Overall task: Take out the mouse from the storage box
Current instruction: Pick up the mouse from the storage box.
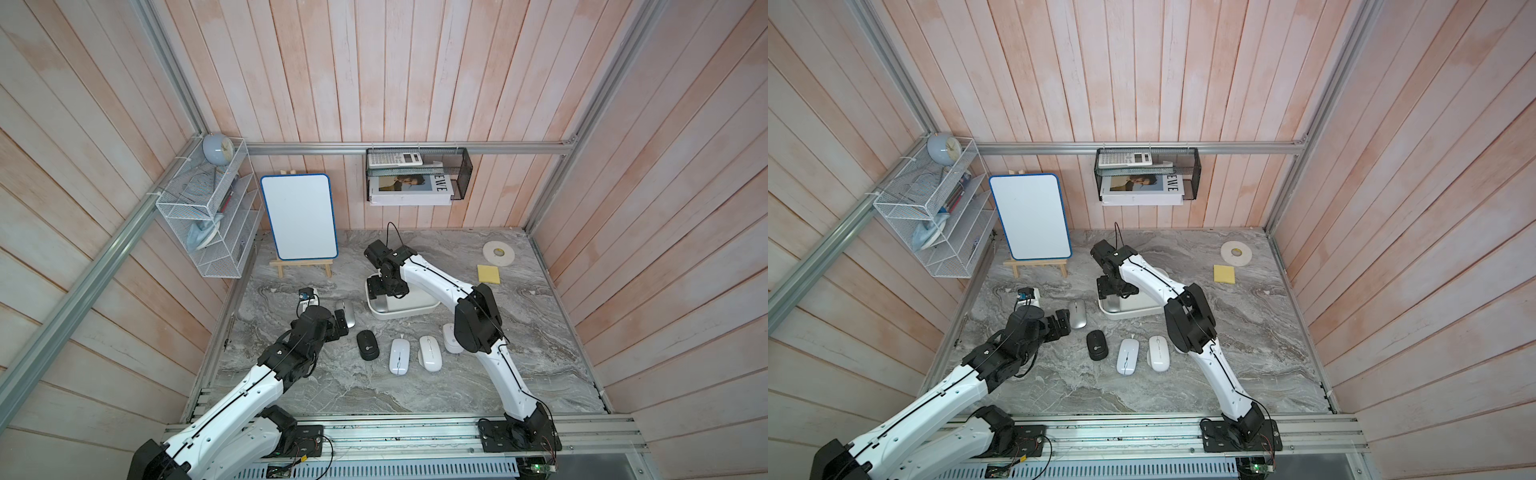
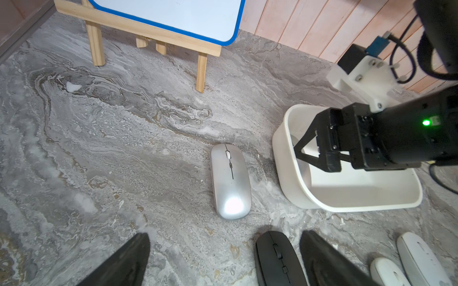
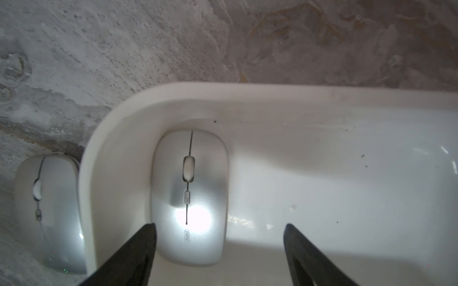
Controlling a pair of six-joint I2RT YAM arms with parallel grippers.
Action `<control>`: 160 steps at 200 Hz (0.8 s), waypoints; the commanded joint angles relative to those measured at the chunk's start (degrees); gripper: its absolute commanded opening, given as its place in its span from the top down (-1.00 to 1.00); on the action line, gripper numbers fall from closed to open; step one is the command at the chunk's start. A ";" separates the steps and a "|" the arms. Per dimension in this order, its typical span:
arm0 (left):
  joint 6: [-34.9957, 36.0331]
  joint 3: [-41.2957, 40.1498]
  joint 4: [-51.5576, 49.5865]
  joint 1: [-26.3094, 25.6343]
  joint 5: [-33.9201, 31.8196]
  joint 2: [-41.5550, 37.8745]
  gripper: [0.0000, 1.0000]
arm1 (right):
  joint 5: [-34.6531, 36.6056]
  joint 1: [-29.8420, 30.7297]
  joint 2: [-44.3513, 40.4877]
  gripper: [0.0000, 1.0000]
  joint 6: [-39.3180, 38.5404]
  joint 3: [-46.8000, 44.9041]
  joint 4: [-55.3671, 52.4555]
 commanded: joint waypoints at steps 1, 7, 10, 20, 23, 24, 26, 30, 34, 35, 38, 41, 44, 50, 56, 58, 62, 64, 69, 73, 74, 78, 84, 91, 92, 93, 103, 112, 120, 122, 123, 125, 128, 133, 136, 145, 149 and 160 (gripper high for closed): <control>0.02 -0.23 1.13 -0.05 -0.51 0.37 -1.00 | -1.86 0.77 1.90 -0.69 -0.67 2.07 -2.45; 0.01 -0.31 1.18 -0.01 -0.51 0.34 -1.00 | -1.99 0.75 2.16 -0.69 -0.64 1.99 -2.41; 0.07 -0.32 1.23 -0.01 -0.44 0.36 -1.00 | -1.87 0.81 2.25 -0.69 -0.64 1.99 -2.49; -0.01 -0.28 1.27 -0.03 -0.37 0.38 -1.00 | -1.11 0.75 2.63 -0.69 -0.71 1.98 -2.88; -0.02 -0.31 1.31 -0.06 -0.34 0.39 -1.00 | -0.81 0.73 2.72 -0.69 -0.67 1.98 -3.06; -0.01 -0.32 1.29 -0.08 -0.34 0.40 -1.00 | -0.74 0.73 2.73 -0.69 -0.70 1.98 -3.09; -0.01 -0.32 1.27 -0.09 -0.33 0.42 -1.00 | -0.52 0.66 2.81 -0.69 -0.70 1.92 -3.24; -0.01 -0.32 1.29 -0.04 -0.33 0.42 -1.00 | -0.26 0.58 2.83 -0.69 -0.73 1.90 -3.48; -0.02 -0.32 1.27 -0.08 -0.33 0.40 -1.00 | 0.00 0.43 2.86 -0.69 -0.73 1.81 -3.74; -0.06 -0.32 1.31 -0.09 -0.33 0.40 -1.00 | 0.06 0.40 2.89 -0.69 -0.73 1.81 -3.78; -0.04 -0.32 1.33 -0.08 -0.33 0.40 -1.00 | 0.25 0.30 2.83 -0.69 -0.81 1.70 -3.93; -0.01 -0.31 1.35 -0.01 -0.27 0.40 -1.00 | 0.51 0.15 2.83 -0.69 -0.82 1.58 -4.07; -0.01 -0.32 1.36 -0.03 -0.37 0.40 -1.00 | 0.74 0.05 2.77 -0.69 -0.82 1.38 -4.14; -0.05 -0.32 1.31 -0.08 -0.31 0.44 -1.00 | 1.20 -0.27 2.52 -0.69 -0.74 0.77 -4.17; -0.08 -0.34 1.28 -0.08 -0.29 0.41 -1.00 | 1.49 -0.62 2.12 -0.69 -0.65 0.08 -4.06; -0.07 -0.32 1.27 -0.02 -0.30 0.40 -1.00 | 1.51 -0.73 2.02 -0.69 -0.60 -0.23 -3.96; -0.02 -0.32 1.27 -0.07 -0.28 0.32 -1.00 | 1.70 -0.99 1.69 -0.69 -0.56 -0.82 -3.80; -0.01 -0.32 1.31 -0.08 -0.28 0.33 -1.00 | 1.70 -1.13 1.51 -0.68 -0.49 -1.09 -3.68; -0.05 -0.36 1.27 0.00 -0.25 0.31 -1.00 | 1.77 -1.36 1.08 -0.68 -0.42 -1.84 -3.45; -0.04 -0.37 1.27 -0.04 -0.25 0.32 -1.00 | 1.96 -1.61 0.72 -0.68 -0.38 -2.43 -3.19; -0.02 -0.34 1.27 -0.02 -0.25 0.36 -1.00 | 2.01 -1.67 0.59 -0.68 -0.38 -2.55 -3.15; -0.13 -0.32 1.27 0.00 -0.25 0.23 -1.00 | 2.17 -1.87 0.23 -0.68 -0.30 -3.00 -3.00; -0.10 -0.32 1.19 -0.06 -0.25 0.18 -1.00 | 2.54 -2.20 -0.25 -0.68 -0.21 -3.80 -2.88; -0.10 -0.32 1.18 -0.02 -0.25 0.15 -1.00 | 2.88 -2.36 -0.86 -0.68 -0.12 -4.37 -2.77; -0.10 -0.32 1.18 -0.06 -0.25 0.14 -1.00 | 2.99 -2.35 -0.95 -0.68 -0.16 -4.40 -2.81; -0.10 -0.32 1.18 -0.03 -0.25 0.09 -1.00 | 3.05 -2.39 -0.99 -0.68 -0.18 -4.46 -2.78; -0.10 -0.32 1.09 -0.01 -0.25 -0.03 -1.00 | 3.68 -2.35 -1.62 -0.68 -0.37 -4.62 -2.85; -0.11 -0.41 1.12 -0.04 -0.25 -0.09 -1.00 | 3.66 -2.10 -2.11 -0.68 -0.67 -4.56 -2.64; -0.21 -0.41 1.19 -0.08 -0.16 -0.06 -1.00 | 3.32 -1.62 -2.31 -0.68 -1.23 -4.24 -2.26; -0.23 -0.41 1.18 -0.09 -0.16 -0.09 -1.00 | 3.18 -1.57 -2.27 -0.68 -1.36 -4.12 -2.17; -0.21 -0.41 1.18 -0.05 -0.16 -0.11 -1.00 | 3.14 -1.48 -2.27 -0.68 -1.53 -4.12 -2.16; -0.21 -0.41 1.18 -0.01 -0.09 -0.13 -1.00 | 3.14 -1.30 -2.27 -0.68 -1.70 -3.87 -2.19; -0.23 -0.41 1.18 -0.01 -0.07 -0.06 -1.00 | 3.15 -1.05 -2.20 -0.68 -1.92 -3.52 -2.27; -0.21 -0.41 1.19 -0.05 -0.07 -0.04 -1.00 | 3.14 -0.59 -1.96 -0.68 -2.23 -2.75 -2.44; -0.25 -0.41 1.18 -0.01 -0.07 -0.03 -1.00 | 3.14 -0.28 -1.80 -0.68 -2.49 -2.27 -2.56; -0.10 -0.38 1.18 -0.06 -0.07 0.04 -1.00 | 2.90 0.31 -1.12 -0.68 -3.13 -0.91 -2.84; -0.16 -0.38 1.18 -0.09 -0.07 0.09 -1.00 | 2.84 0.58 -0.77 -0.68 -3.38 -0.37 -2.95; -0.14 -0.32 1.20 -0.06 -0.11 0.05 -1.00 | 2.48 0.89 0.27 -0.68 -3.93 0.93 -3.11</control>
